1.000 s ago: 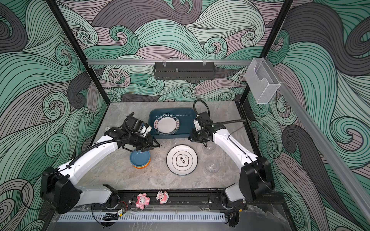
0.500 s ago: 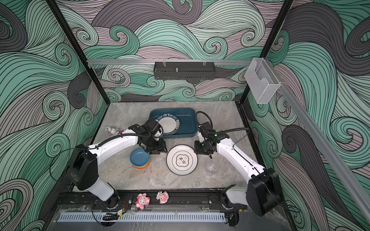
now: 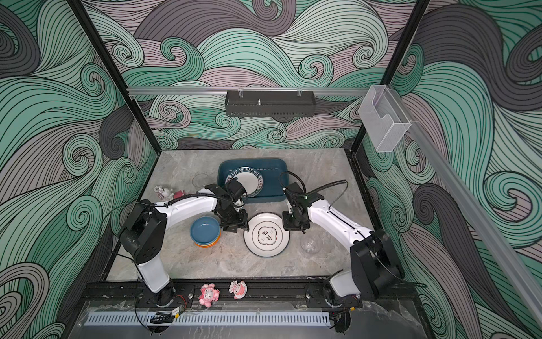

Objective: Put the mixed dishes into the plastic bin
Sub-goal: 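Move both grippers to the rims of the cloud-print white plate, then grip the cloud-print plate rims from opposite sides with both grippers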

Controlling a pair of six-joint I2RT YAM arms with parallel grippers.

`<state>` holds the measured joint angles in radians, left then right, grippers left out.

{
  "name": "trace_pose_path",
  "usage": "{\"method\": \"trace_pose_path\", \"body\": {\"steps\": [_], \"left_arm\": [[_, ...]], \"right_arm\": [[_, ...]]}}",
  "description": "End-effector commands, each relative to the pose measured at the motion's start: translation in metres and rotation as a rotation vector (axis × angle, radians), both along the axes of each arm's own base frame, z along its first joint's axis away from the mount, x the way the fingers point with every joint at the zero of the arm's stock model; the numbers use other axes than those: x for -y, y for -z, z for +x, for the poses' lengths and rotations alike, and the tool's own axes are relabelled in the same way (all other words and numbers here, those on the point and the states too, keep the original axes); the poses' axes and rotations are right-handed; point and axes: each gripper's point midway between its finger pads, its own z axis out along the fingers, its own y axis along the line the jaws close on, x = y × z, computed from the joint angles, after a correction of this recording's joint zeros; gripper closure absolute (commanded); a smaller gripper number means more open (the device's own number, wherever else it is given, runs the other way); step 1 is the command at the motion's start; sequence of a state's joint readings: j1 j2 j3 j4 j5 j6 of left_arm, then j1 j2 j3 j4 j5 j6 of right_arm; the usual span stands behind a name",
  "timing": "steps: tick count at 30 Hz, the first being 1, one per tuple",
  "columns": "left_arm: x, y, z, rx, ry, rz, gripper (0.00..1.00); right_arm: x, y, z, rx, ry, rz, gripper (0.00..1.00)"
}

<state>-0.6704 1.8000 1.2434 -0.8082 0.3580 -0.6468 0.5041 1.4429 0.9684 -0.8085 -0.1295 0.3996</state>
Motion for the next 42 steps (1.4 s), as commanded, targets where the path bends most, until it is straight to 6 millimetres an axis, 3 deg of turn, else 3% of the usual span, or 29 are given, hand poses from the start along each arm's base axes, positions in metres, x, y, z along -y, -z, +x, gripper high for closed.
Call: {"method": "trace_pose_path", "body": {"steps": [1, 18, 42], "left_arm": [[0.008, 0.001, -0.004, -0.027, 0.029, -0.012, 0.41], [0.015, 0.014, -0.007, -0.075, 0.038, -0.037, 0.47], [0.023, 0.015, -0.007, -0.089, 0.055, -0.072, 0.6]], "right_arm": [[0.005, 0.012, -0.001, -0.008, -0.006, -0.042, 0.6], [-0.002, 0.036, -0.004, -0.071, -0.015, -0.03, 0.62], [-0.006, 0.037, -0.003, -0.081, -0.031, -0.024, 0.74]]}}
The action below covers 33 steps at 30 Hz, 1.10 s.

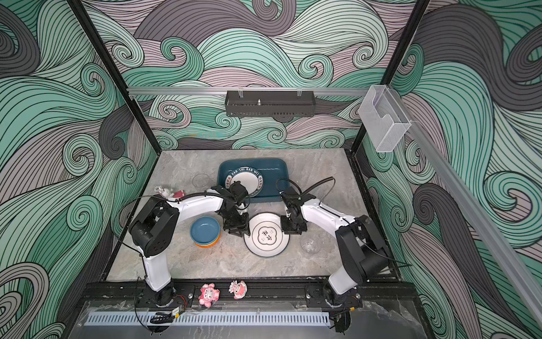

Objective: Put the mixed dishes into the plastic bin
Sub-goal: 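Grip the cloud-print plate rims from opposite sides with both grippers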

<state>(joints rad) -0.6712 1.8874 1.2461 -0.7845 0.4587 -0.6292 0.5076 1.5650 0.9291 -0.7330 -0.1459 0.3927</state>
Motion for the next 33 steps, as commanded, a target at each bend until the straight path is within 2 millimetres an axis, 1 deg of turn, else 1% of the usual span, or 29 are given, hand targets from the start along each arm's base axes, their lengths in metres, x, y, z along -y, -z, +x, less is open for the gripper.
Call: {"method": "trace_pose_path", "body": {"steps": [1, 14, 26, 33], "left_arm": [[0.0103, -0.0046, 0.0031, 0.012, 0.027, -0.031, 0.61], [0.0118, -0.0033, 0.0022, 0.006, 0.025, -0.043, 0.64], [0.0121, -0.002, 0.0008, 0.003, 0.023, -0.048, 0.64], [0.0137, -0.002, 0.0005, 0.0, 0.023, -0.057, 0.64]], "right_arm": [[-0.0033, -0.0021, -0.0001, -0.003, -0.018, 0.003, 0.75], [-0.0004, -0.0052, -0.0002, 0.004, -0.024, -0.018, 0.81], [0.003, -0.0054, -0.0002, 0.008, -0.038, -0.054, 0.88], [0.0035, -0.0052, -0.0009, 0.008, -0.053, -0.073, 0.89]]}}
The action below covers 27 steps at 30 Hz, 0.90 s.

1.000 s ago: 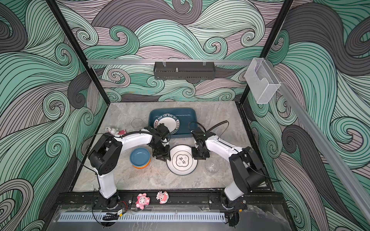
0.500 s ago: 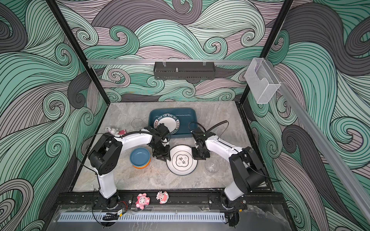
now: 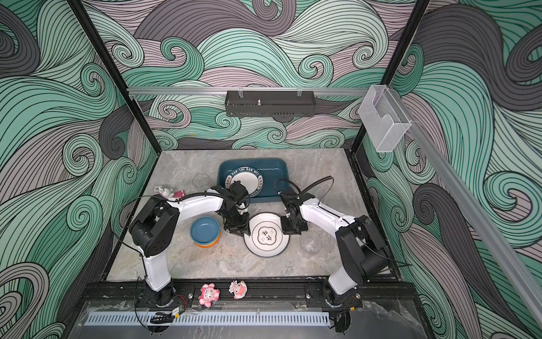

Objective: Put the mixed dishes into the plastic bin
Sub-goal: 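Grip the cloud-print plate rims from opposite sides with both grippers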

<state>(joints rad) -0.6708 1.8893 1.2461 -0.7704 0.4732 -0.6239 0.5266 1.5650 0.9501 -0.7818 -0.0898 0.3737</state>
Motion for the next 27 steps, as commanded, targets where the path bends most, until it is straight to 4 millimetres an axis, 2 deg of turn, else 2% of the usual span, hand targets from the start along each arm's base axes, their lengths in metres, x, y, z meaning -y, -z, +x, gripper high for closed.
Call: {"method": "trace_pose_path", "body": {"steps": [1, 20, 27], "left_arm": [[0.01, -0.001, -0.001, -0.004, 0.018, -0.036, 0.65], [0.009, -0.002, -0.002, 0.002, 0.015, -0.037, 0.64], [0.006, -0.004, -0.002, 0.008, 0.011, -0.027, 0.6]], "right_arm": [[-0.003, -0.002, 0.002, 0.001, -0.021, -0.011, 0.89], [-0.012, 0.007, 0.0, -0.024, -0.023, 0.028, 0.9], [-0.016, 0.008, 0.0, -0.027, -0.019, 0.045, 0.88]]}}
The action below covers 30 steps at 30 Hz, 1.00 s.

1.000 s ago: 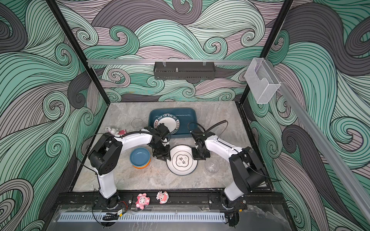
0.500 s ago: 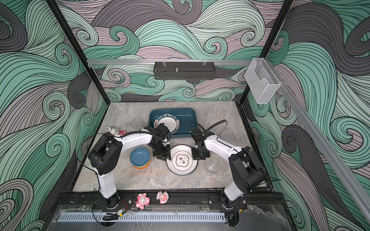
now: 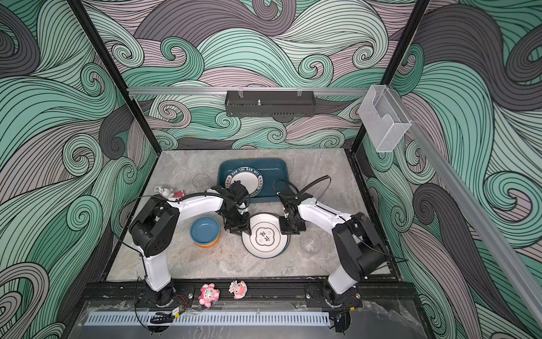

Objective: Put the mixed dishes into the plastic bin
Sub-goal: 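Grip the cloud-print plate rims from opposite sides with both grippers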

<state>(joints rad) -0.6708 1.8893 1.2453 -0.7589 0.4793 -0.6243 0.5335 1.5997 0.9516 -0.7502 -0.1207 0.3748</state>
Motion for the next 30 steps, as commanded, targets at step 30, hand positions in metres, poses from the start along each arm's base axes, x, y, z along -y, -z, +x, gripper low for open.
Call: {"method": "trace_pose_path", "body": {"steps": [30], "left_arm": [[-0.016, -0.012, -0.013, 0.017, 0.014, 0.043, 0.68]], "right_arm": [[-0.014, 0.008, 0.001, -0.032, -0.017, 0.038, 0.88]]}}
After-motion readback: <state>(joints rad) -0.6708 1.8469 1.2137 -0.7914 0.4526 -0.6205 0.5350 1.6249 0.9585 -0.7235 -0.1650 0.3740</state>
